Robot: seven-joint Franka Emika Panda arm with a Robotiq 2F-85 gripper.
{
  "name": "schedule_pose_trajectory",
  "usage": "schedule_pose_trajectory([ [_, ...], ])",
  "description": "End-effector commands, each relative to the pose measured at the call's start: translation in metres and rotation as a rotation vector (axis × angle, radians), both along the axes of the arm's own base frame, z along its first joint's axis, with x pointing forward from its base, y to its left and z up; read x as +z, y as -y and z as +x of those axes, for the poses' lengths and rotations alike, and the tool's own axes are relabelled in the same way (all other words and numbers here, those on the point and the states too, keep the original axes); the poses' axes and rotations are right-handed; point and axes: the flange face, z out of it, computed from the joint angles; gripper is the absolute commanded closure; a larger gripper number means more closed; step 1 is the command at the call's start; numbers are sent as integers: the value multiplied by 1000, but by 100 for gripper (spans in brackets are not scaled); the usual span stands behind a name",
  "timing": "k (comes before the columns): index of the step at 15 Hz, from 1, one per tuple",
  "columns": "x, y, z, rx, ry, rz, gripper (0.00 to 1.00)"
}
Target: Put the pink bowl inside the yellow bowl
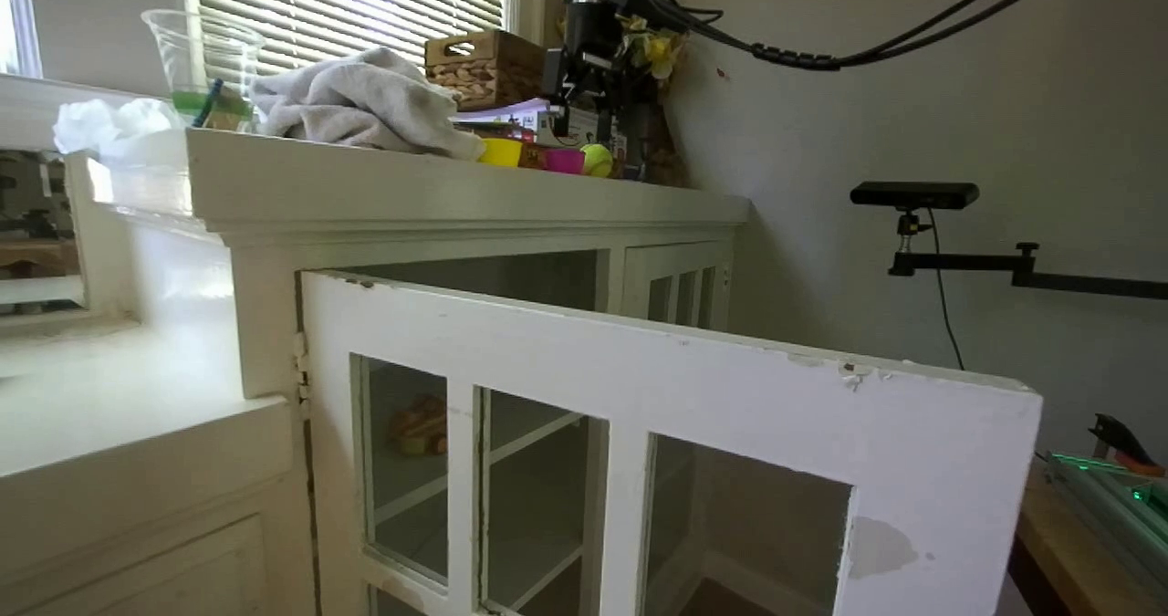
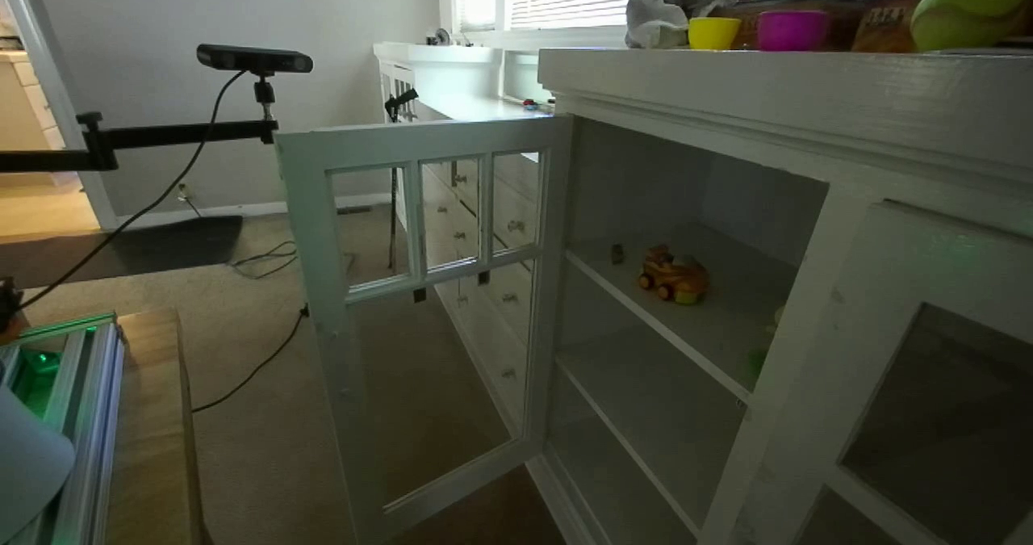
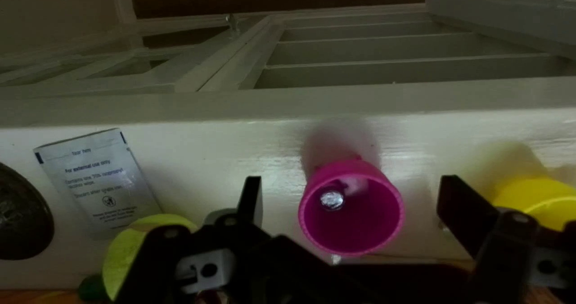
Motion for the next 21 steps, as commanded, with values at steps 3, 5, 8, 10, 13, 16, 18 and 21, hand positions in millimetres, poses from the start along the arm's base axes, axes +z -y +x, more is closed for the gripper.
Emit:
schedule_pose_trajectory([
  [3, -7, 9, 24, -38, -20, 48, 0],
  [5, -11, 12, 29, -40, -28, 62, 0],
  [8, -13, 13, 34, -37, -38, 66, 0],
  [10, -14, 14, 37, -36, -39, 66, 0],
  [13, -15, 15, 41, -35, -35, 67, 3],
  [16, -18, 15, 42, -39, -37, 68, 30],
  [18, -19, 15, 42, -40, -44, 72, 46],
  [21, -18, 15, 41, -40, -47, 75, 63],
])
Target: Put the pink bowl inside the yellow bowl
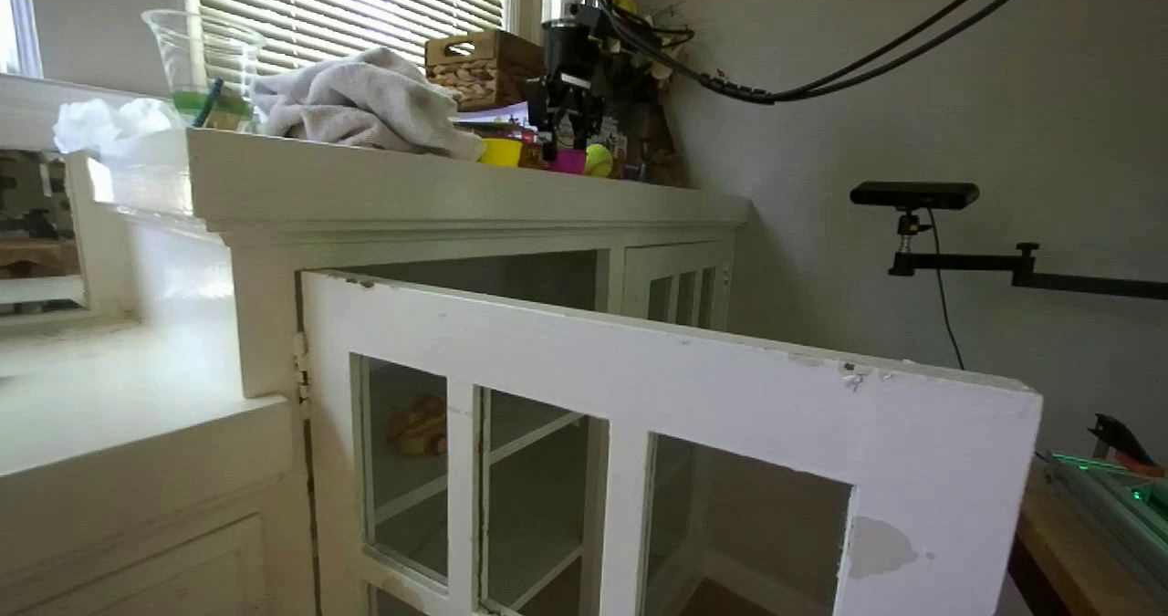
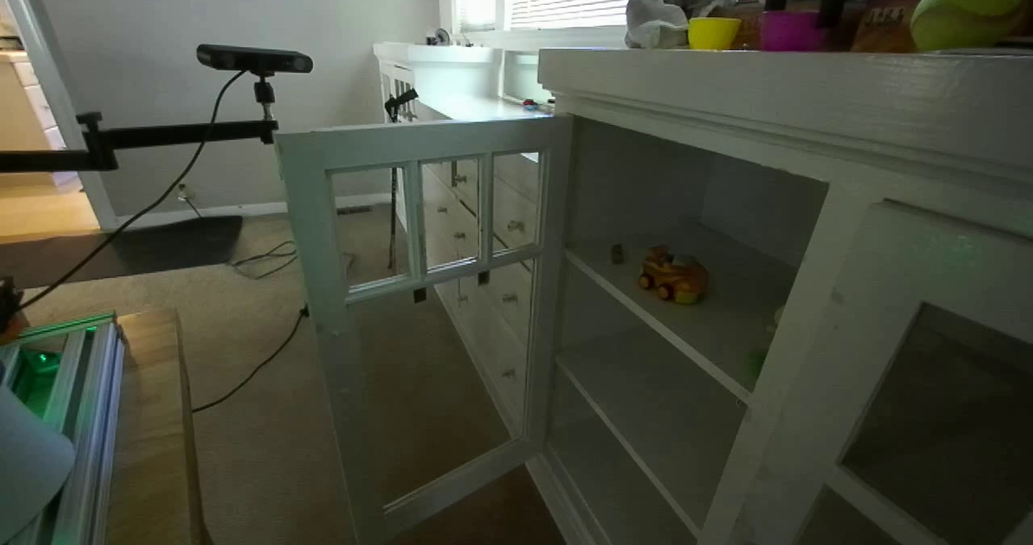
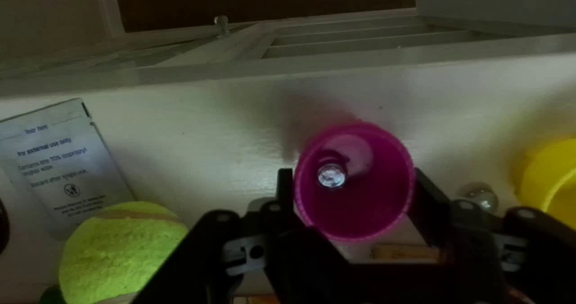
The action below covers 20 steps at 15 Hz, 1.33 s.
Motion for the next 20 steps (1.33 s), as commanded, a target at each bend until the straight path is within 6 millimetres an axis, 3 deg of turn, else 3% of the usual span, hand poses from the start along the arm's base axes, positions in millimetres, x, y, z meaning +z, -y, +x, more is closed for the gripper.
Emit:
schedule_pose_trajectory([
  [1, 2, 0, 3, -10, -5, 34, 63],
  [6, 24, -6, -7, 2, 14, 32, 63],
  [12, 87, 0, -42, -25, -6, 53, 63],
  [16, 123, 16, -61, -94, 9, 71, 63],
  [20, 133, 21, -70, -91, 6, 121, 63],
])
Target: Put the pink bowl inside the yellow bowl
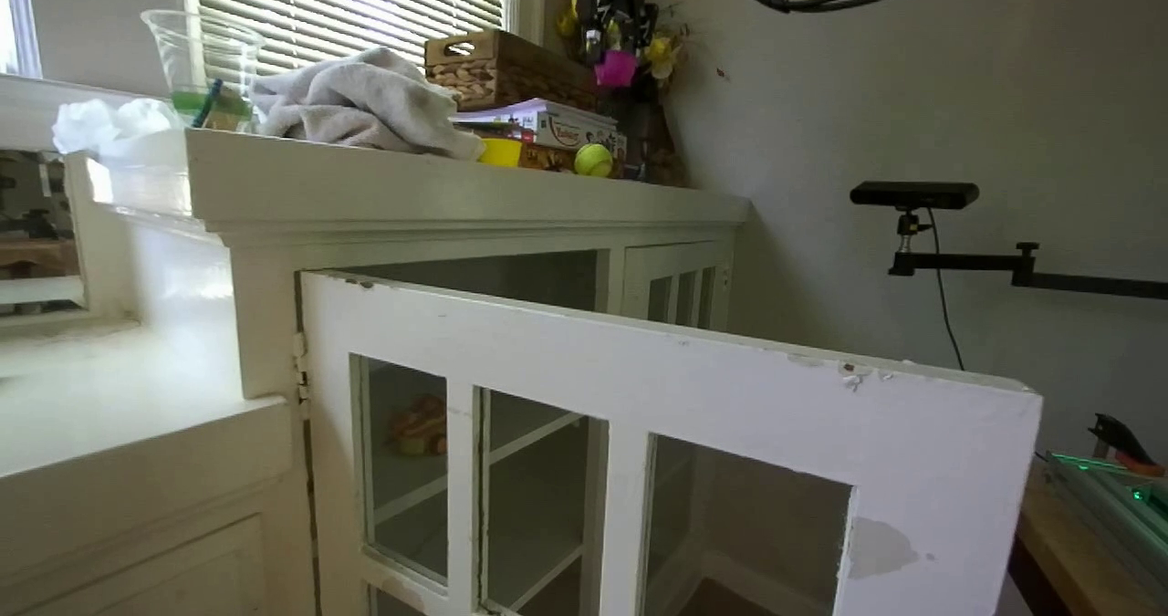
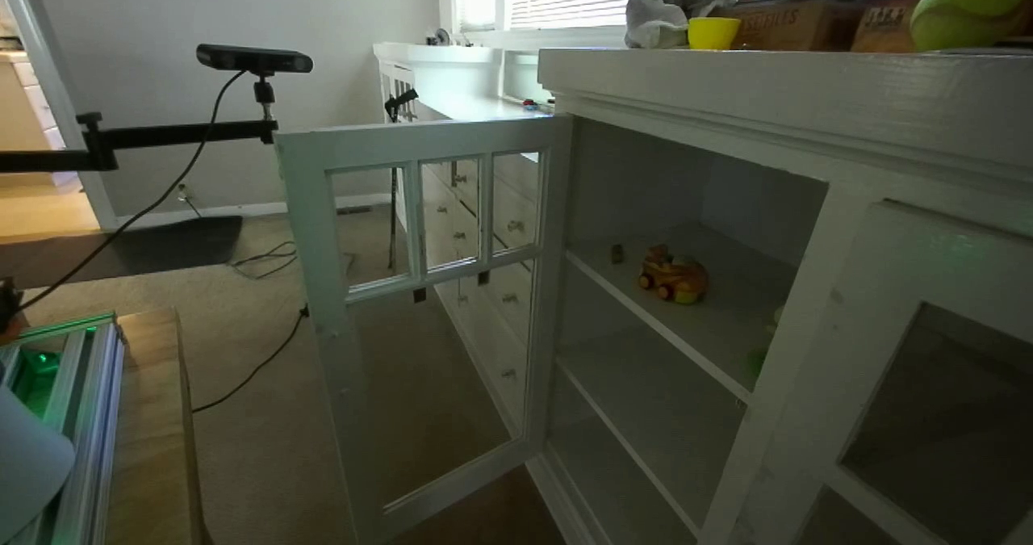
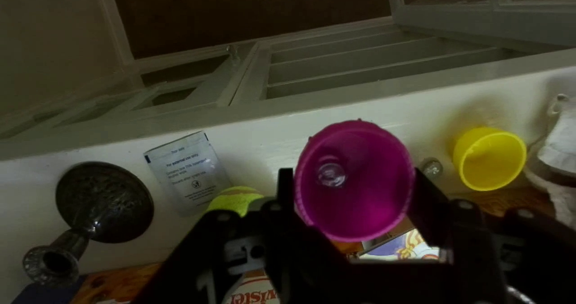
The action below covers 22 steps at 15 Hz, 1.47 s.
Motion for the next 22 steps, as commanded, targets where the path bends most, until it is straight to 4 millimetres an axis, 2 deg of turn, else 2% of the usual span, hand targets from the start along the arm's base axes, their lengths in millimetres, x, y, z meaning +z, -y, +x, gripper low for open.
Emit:
schedule_pose_trajectory([
  [1, 5, -5, -3, -7, -9, 72, 63],
  [7, -12, -47, 12, 64, -14, 105, 63],
  [13, -40, -87, 35, 140, -15, 111, 63],
  [19, -71, -101, 62, 170, 39, 97, 63],
  [22, -80, -105, 71, 181, 57, 95, 63],
])
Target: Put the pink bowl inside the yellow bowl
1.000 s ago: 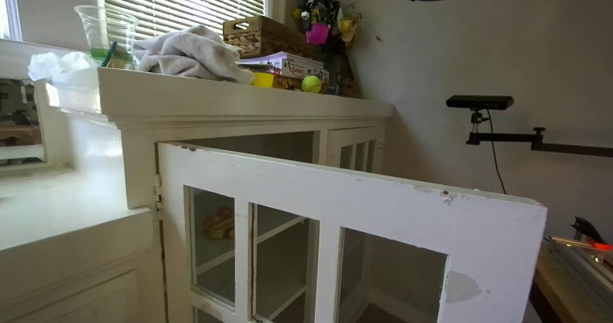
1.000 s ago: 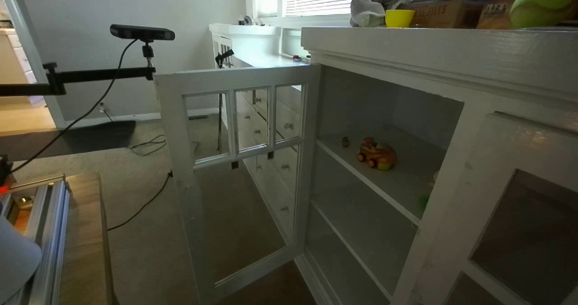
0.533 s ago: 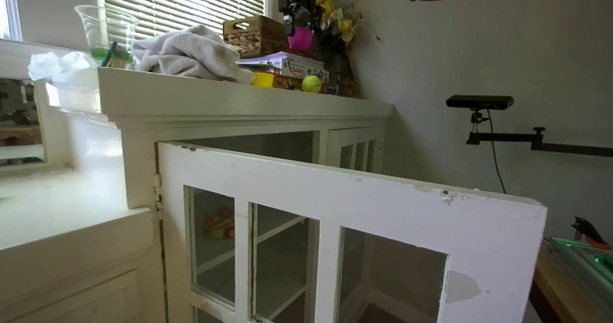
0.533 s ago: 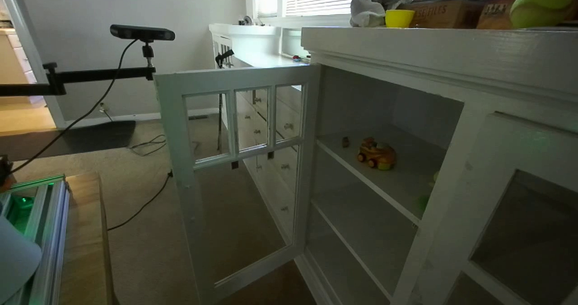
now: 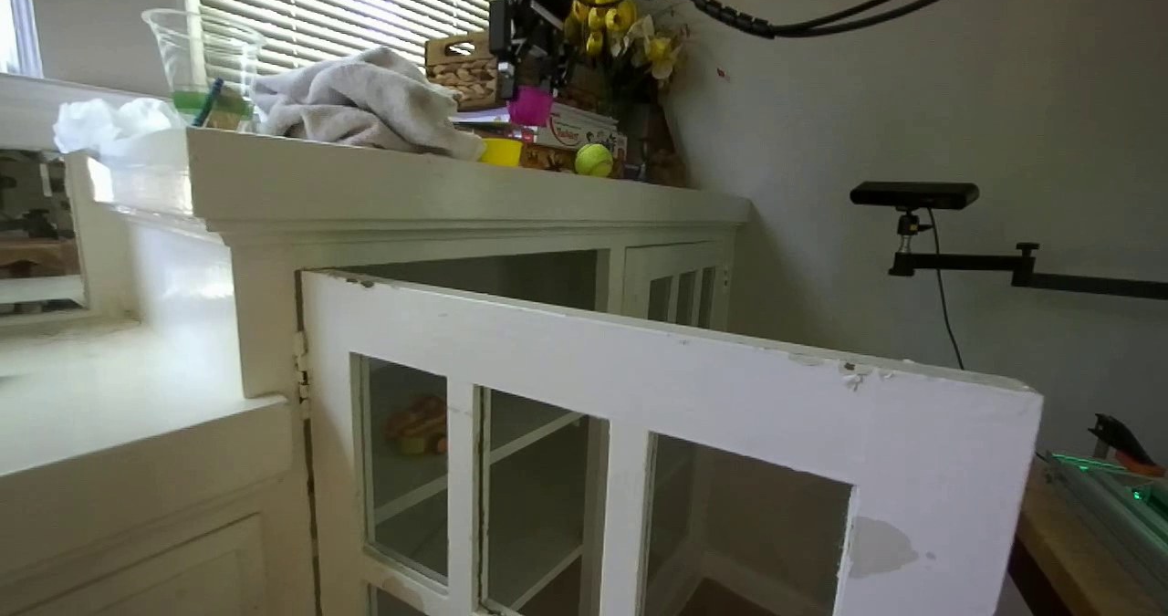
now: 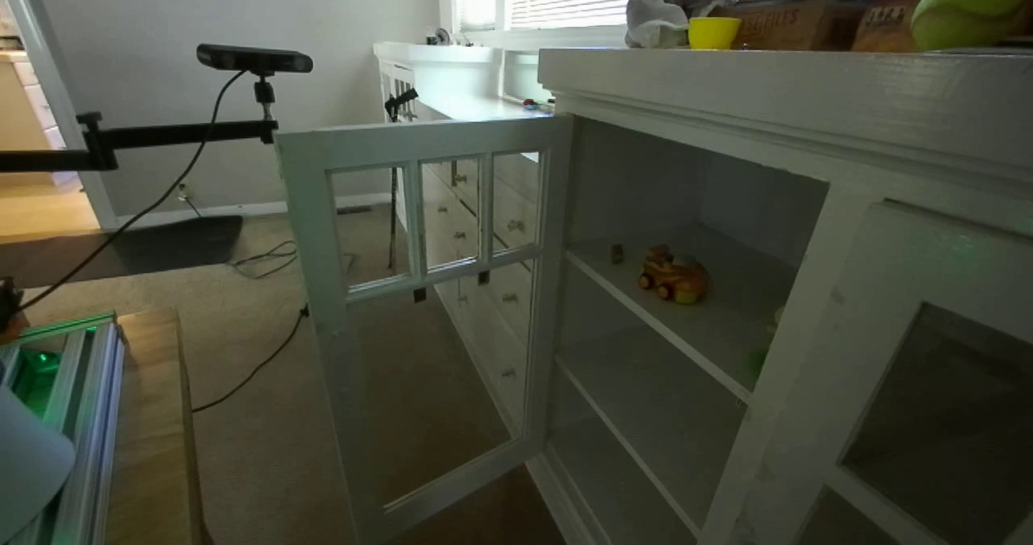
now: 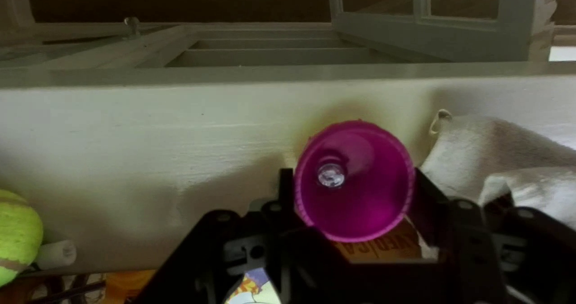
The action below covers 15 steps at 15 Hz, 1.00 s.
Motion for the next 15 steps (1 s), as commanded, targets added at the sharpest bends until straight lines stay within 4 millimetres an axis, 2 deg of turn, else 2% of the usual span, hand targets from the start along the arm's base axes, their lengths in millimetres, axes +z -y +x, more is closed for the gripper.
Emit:
schedule_pose_trajectory([
  [1, -9, -7, 7, 12, 26, 13, 63],
  [7, -10, -15, 13, 29, 55, 9, 63],
  [15, -15, -14, 20, 45, 91, 2, 63],
])
